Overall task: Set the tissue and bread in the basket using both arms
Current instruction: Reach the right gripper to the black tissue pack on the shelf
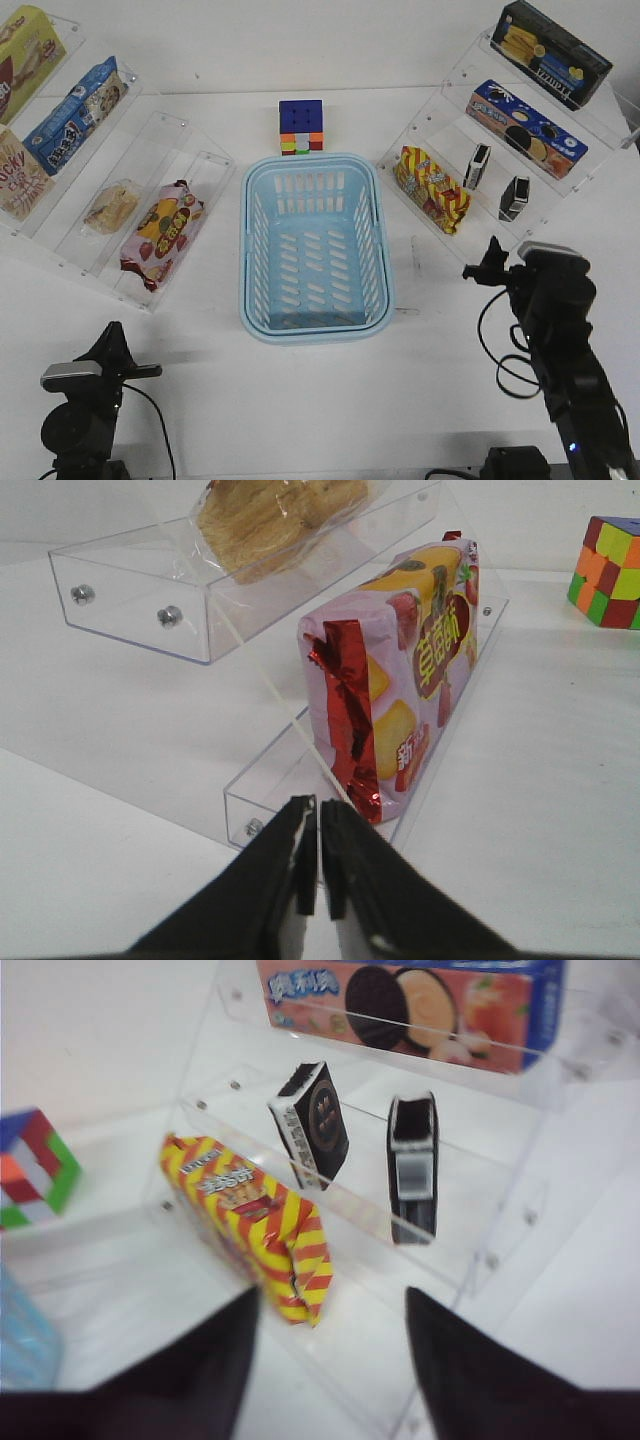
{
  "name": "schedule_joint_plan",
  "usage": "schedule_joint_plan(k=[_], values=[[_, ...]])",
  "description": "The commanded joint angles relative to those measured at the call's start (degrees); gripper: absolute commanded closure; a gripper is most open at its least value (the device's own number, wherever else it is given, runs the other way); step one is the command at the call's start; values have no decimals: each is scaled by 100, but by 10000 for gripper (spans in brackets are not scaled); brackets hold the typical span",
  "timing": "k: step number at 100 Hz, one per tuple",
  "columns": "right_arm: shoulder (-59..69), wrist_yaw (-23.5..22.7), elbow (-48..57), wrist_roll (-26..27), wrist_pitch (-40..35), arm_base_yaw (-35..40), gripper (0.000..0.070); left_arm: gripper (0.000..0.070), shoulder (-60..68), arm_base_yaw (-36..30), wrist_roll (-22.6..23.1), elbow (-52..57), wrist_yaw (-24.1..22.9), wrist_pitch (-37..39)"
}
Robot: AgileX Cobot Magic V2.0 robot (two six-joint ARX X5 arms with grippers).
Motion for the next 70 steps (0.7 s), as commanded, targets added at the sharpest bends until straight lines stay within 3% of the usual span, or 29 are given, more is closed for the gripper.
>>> schedule_joint_plan(k=[1, 28, 47, 55, 64, 70], values=[[603, 39, 498, -260, -26, -94, 271, 699, -11, 2, -15, -114, 4, 61], [2660, 146, 2201, -520, -682, -535, 272, 699, -11, 2, -13, -114, 4, 61], [3672, 129, 2787, -564, -673, -684, 287, 699, -11, 2, -15, -114, 4, 61], [3958, 125, 2894, -568, -643, -688, 391, 699, -11, 2, -13, -114, 4, 63], [4076, 125, 2907, -638, -501, -688, 700, 699, -11, 2, -13, -114, 4, 61], [4061, 125, 2920, -656, -422, -686, 696, 699, -11, 2, -13, -114, 4, 63]])
